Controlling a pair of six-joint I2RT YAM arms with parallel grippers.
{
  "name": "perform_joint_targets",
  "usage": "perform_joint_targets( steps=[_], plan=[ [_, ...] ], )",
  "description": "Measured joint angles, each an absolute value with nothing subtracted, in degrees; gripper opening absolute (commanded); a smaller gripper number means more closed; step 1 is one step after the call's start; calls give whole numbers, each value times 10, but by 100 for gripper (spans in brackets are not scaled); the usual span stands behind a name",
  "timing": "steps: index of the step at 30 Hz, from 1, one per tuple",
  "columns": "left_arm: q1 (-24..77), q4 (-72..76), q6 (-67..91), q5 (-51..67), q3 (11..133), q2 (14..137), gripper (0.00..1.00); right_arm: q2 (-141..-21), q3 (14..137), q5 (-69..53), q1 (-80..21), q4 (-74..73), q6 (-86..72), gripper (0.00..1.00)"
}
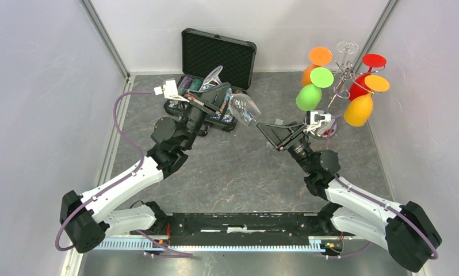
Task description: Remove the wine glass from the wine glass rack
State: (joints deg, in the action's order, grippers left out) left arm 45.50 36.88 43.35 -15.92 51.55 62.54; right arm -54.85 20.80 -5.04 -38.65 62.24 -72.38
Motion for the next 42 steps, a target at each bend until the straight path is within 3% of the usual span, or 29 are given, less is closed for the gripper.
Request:
perform_joint_targets(
  steps=[6,17,22,25,27,31,35,42],
  plan=[
    [455,369,447,-152,515,626,2,-566,218,-60,-389,660,-726,51],
    [455,386,462,-133,502,626,2,-613,239,-77,-390,727,-748,44],
    [455,400,464,-129,490,624,2,-643,247,-81,-395,751,-766,29],
    [455,409,465,-131,479,618,4,-659,248,-83,-399,766,-777,13],
    [454,409,465,-133,472,611,12,-665,248,-84,-401,779,-784,1],
    [455,413,468,-136,455,593,48,-665,252,-90,-405,797,-786,0],
    [455,406,457,-139,426,563,74,-663,260,-87,-407,771,-761,0],
    [456,357,422,-162,390,487,89,-625,295,-44,-424,599,-635,0]
  ],
)
